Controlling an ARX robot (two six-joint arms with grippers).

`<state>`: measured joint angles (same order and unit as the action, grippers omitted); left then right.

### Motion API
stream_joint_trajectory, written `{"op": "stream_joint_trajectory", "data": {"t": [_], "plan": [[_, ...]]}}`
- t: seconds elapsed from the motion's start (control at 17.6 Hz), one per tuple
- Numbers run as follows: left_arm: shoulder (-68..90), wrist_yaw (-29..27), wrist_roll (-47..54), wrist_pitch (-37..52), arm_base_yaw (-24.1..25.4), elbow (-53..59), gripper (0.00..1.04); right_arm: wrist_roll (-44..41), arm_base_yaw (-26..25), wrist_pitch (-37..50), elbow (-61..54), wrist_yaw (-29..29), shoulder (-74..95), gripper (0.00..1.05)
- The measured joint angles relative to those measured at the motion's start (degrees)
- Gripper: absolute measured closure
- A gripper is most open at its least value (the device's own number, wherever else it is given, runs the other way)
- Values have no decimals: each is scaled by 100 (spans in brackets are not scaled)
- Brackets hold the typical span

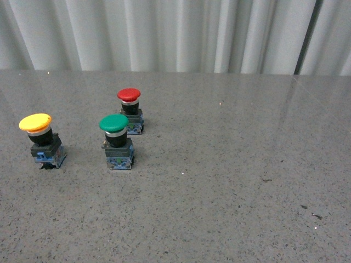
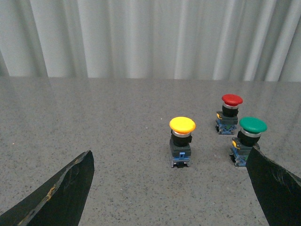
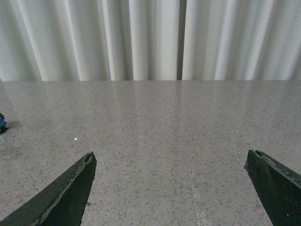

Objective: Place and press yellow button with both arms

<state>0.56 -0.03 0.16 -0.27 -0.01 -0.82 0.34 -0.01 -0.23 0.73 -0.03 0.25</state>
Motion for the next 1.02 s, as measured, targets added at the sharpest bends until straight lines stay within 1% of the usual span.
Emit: {"op": "stream_joint_trajectory", "data": {"t": [1.02], "plan": [[0,-2,0,0,0,0,7,0,0,0,0,0,0,7]]}}
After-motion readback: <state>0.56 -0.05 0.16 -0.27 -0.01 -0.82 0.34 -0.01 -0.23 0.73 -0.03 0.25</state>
